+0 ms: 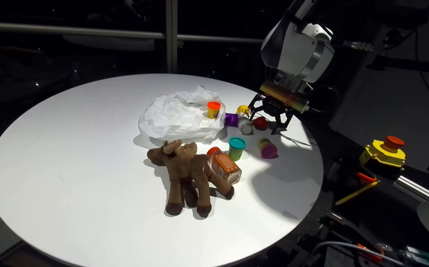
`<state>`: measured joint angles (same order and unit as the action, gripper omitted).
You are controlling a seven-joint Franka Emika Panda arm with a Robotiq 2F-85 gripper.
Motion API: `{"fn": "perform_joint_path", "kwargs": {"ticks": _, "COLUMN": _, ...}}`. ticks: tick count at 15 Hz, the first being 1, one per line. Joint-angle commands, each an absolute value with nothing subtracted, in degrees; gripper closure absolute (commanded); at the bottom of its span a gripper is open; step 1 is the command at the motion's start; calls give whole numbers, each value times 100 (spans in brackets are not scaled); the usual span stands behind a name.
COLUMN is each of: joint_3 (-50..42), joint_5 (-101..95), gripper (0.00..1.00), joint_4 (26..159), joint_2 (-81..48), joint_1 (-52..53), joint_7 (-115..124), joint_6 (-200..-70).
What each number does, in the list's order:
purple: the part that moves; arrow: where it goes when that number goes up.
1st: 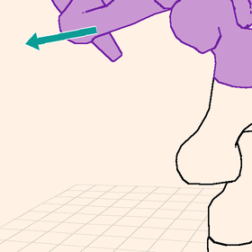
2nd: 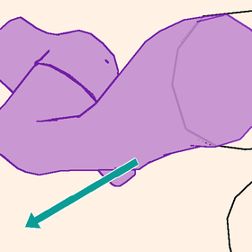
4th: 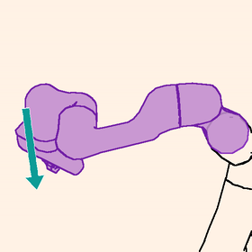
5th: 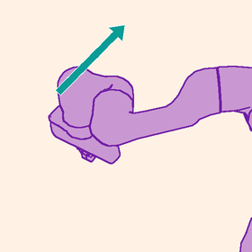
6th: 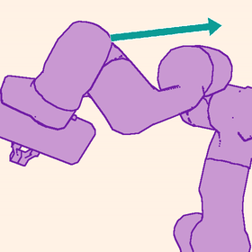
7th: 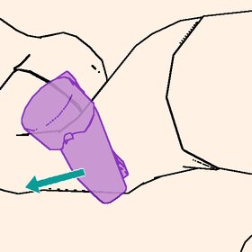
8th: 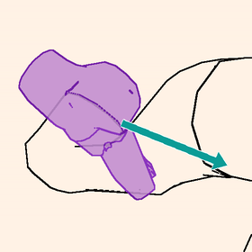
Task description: Remove the things from the plastic bag and put them on the table
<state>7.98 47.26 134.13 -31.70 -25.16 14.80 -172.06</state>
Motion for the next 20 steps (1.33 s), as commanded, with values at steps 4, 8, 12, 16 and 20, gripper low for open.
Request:
{"fn": "perform_joint_path", "kwargs": {"ticks": 4, "joint_3": 1, "joint_5": 4519, "gripper": 0, "joint_4": 13644, "joint_2": -2823, "joint_1": -1586, "joint_7": 1901, "joint_6": -17239}}
{"fn": "perform_joint_path", "kwargs": {"ticks": 8, "joint_3": -1290, "joint_5": 2653, "gripper": 0, "joint_4": 14158, "joint_2": -2380, "joint_1": -397, "joint_7": 3575, "joint_6": -17320}}
{"fn": "perform_joint_path", "kwargs": {"ticks": 12, "joint_3": -3083, "joint_5": 624, "gripper": 0, "joint_4": 14032, "joint_2": -2190, "joint_1": 1335, "joint_7": 5261, "joint_6": -16721}}
{"fn": "perform_joint_path", "kwargs": {"ticks": 16, "joint_3": -3841, "joint_5": -706, "gripper": 0, "joint_4": 13487, "joint_2": -1774, "joint_1": 2402, "joint_7": 6165, "joint_6": -15587}}
{"fn": "perform_joint_path", "kwargs": {"ticks": 20, "joint_3": -2829, "joint_5": -1069, "gripper": 0, "joint_4": 12955, "joint_2": -1592, "joint_1": 1873, "joint_7": 6387, "joint_6": -15154}}
